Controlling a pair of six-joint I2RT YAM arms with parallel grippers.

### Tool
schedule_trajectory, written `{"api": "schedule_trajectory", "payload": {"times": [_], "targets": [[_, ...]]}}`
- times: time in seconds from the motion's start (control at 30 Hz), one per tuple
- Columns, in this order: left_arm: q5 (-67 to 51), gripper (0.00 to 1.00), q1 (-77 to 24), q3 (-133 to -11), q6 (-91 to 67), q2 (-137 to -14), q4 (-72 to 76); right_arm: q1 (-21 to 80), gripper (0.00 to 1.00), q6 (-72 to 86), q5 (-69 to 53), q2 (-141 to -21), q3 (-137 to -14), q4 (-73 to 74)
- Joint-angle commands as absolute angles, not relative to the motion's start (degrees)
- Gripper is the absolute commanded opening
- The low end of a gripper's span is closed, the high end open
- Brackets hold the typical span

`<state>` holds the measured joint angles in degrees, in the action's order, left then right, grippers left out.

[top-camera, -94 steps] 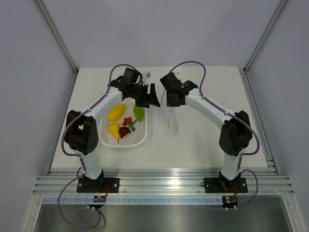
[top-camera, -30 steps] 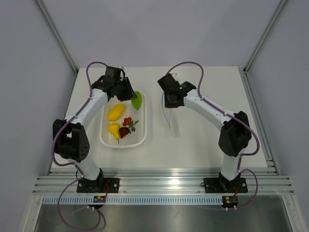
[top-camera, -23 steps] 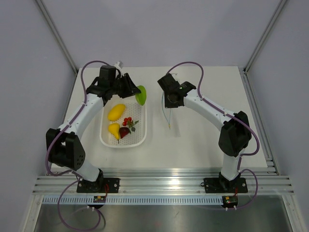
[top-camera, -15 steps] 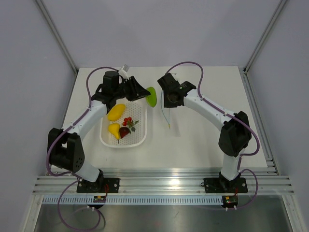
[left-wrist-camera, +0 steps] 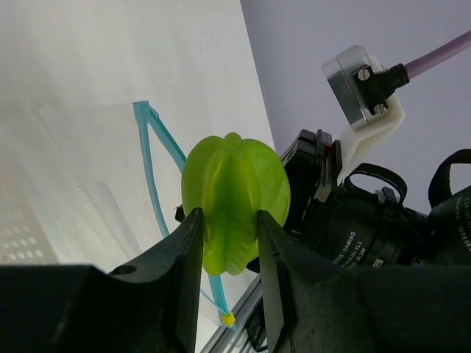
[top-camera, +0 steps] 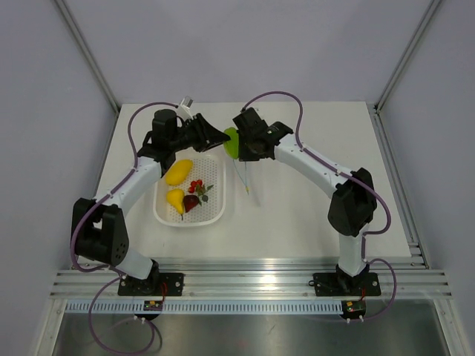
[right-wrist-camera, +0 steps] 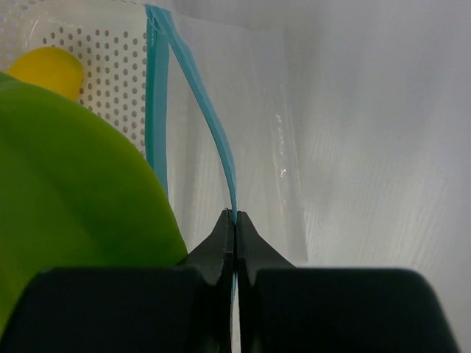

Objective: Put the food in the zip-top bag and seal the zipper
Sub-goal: Place the fake fruit in the zipper food storage bag.

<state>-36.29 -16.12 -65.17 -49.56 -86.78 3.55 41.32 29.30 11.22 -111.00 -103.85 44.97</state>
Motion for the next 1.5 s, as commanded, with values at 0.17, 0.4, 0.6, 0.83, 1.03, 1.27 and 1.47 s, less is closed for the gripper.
{"api": "schedule_trajectory", "payload": {"times": [0.17, 0.4, 0.6, 0.83, 1.03, 1.27, 1.47], "targets": [[-36.4, 0.05, -15.6, -64.3, -46.6, -85.0, 3.1, 42.5, 0.0, 30.8, 8.3, -110.0, -105.9, 42.6], [-35.7, 0.05, -15.8, -62.7, -46.1, -87.6, 2.6, 42.6, 0.0, 31.2, 6.9, -108.5, -105.6, 41.8], [-31.6, 0.05, -16.6, -65.4, -41.0, -88.6, -5.1, 42.5, 0.0, 31.8, 6.0, -108.2, -105.7, 41.2], [-25.0, 0.04, -18.4, -66.1, -36.6, -87.0, -8.3, 42.6, 0.0, 32.6, 3.3, -109.6, -107.7, 40.7], [-22.2, 0.18, -21.0, -70.3, -30.8, -87.8, -16.3, 42.5, 0.0, 32.0, 4.2, -111.1, -112.0, 42.0], [-24.3, 0.78, -21.2, -74.1, -28.0, -85.2, -21.3, 42.2, 0.0, 30.0, 9.9, -111.5, -112.8, 44.4], [-27.7, 0.79, -20.9, -76.5, -25.9, -82.1, -24.9, 41.4, 0.0, 30.2, 12.0, -112.1, -111.3, 44.1]]}}
